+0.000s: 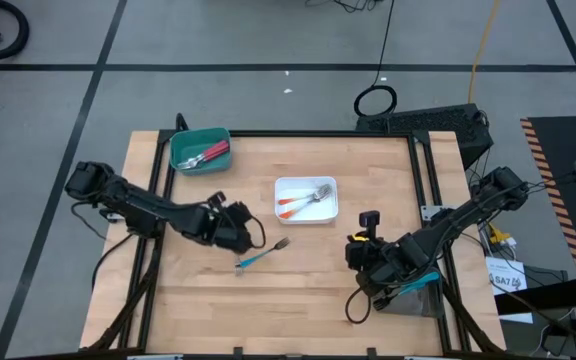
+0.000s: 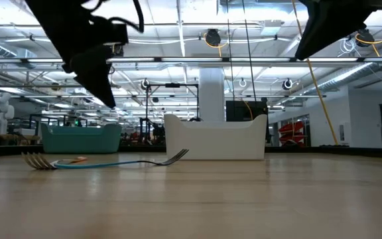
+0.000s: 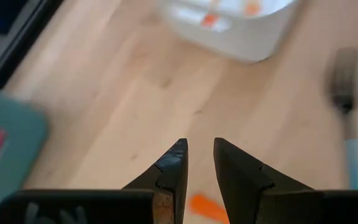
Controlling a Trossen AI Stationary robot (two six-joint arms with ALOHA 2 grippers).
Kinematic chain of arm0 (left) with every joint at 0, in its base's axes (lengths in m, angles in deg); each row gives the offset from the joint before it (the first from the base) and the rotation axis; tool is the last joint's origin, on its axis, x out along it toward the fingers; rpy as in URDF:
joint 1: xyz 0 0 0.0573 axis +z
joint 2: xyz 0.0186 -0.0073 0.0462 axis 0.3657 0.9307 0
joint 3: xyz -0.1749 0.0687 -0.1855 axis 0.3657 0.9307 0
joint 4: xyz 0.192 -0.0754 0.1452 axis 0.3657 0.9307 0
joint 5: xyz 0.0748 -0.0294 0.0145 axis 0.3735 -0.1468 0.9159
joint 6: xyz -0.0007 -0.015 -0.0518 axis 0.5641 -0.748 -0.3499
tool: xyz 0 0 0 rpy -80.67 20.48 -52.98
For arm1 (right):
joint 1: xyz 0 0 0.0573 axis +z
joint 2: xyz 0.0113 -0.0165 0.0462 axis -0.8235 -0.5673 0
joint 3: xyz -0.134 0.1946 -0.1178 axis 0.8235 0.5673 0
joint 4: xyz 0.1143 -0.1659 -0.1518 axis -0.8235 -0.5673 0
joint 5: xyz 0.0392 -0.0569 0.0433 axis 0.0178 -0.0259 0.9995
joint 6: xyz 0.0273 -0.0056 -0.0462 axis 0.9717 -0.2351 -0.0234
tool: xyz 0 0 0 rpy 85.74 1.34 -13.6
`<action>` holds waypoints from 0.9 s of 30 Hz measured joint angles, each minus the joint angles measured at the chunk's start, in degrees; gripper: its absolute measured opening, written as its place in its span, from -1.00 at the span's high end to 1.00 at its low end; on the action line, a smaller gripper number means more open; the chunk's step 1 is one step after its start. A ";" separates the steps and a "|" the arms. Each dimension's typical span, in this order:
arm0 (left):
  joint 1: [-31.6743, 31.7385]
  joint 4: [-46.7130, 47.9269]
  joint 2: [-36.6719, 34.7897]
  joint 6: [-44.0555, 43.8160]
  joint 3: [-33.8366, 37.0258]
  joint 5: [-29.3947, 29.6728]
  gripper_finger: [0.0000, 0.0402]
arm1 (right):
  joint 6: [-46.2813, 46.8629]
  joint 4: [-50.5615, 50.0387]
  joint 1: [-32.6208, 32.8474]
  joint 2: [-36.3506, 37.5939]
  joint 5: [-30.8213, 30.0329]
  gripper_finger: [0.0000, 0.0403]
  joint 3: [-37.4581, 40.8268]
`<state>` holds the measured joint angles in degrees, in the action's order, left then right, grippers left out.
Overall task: Sort silverware by color (type)
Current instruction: Put the blue fork into the black bin
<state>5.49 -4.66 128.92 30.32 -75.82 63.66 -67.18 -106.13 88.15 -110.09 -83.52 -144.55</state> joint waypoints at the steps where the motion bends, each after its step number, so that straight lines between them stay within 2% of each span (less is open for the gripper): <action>1: -0.87 -1.27 0.00 0.00 -0.02 0.00 0.56 | 0.09 0.00 0.00 0.00 0.06 1.00 0.26; 11: -9.63 -12.54 0.00 -0.25 0.00 0.04 0.56 | 5.86 4.51 0.20 0.00 7.17 1.00 0.73; 20: -16.90 -17.44 0.02 -0.24 -0.02 3.95 0.56 | 7.39 15.18 2.90 0.00 7.37 1.00 0.73; 27: -19.39 -18.85 4.17 0.47 -0.02 6.40 0.53 | 7.36 16.88 4.49 0.00 7.32 1.00 0.75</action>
<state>-13.90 -23.52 133.09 30.79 -75.84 70.06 -59.81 -89.25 92.64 -110.09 -76.19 -143.80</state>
